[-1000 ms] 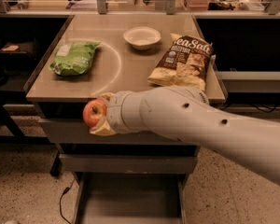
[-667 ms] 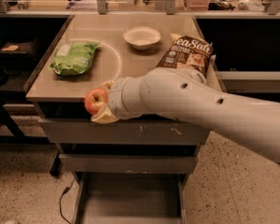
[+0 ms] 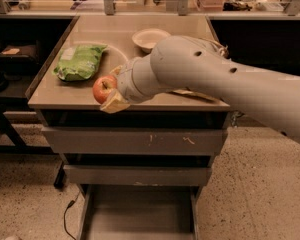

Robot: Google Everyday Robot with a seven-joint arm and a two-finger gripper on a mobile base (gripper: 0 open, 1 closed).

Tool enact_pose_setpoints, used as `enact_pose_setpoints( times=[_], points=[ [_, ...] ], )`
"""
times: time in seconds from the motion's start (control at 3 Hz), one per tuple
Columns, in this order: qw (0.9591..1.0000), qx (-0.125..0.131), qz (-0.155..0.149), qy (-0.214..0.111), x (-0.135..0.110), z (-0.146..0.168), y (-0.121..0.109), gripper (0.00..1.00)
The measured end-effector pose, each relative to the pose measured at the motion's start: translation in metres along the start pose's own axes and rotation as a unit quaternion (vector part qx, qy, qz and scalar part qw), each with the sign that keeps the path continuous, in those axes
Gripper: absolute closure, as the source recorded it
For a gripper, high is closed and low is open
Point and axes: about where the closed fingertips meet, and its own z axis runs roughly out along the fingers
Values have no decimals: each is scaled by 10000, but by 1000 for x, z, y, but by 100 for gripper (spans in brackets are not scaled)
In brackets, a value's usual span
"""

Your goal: Pick apple from bottom drawer and place on counter

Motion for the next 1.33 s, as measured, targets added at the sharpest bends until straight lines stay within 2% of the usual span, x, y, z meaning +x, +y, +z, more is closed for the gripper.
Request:
enact_pose_setpoints(
  times=[0.67,1.0,1.33],
  points=[
    [9995,-301,68,57,-1,7,-50,100],
    [9989,-383,209,188,6,8,-74,100],
    [9971,-484,479,333,27,14,-90,100]
  ],
)
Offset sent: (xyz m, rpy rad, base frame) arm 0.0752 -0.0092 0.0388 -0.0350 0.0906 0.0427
